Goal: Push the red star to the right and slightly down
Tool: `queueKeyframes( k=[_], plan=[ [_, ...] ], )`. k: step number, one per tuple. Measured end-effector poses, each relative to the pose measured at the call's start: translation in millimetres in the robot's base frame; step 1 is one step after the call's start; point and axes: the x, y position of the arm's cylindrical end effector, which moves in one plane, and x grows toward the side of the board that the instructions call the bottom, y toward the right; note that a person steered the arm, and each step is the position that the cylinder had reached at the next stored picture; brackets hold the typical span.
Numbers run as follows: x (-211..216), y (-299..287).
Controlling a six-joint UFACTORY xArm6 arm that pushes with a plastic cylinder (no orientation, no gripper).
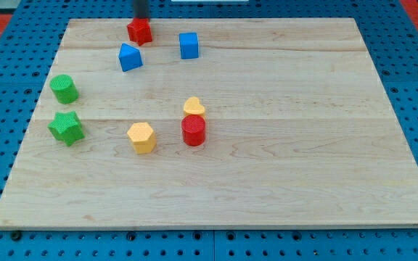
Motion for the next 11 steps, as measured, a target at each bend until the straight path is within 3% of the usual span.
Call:
queueKeyframes(
  k=[3,6,8,9,11],
  plan=[
    [32.4,-43.4],
    [24.3,169.3],
    [1.6,183.2],
    [16.2,236.9],
    [57.9,228.8]
  ],
)
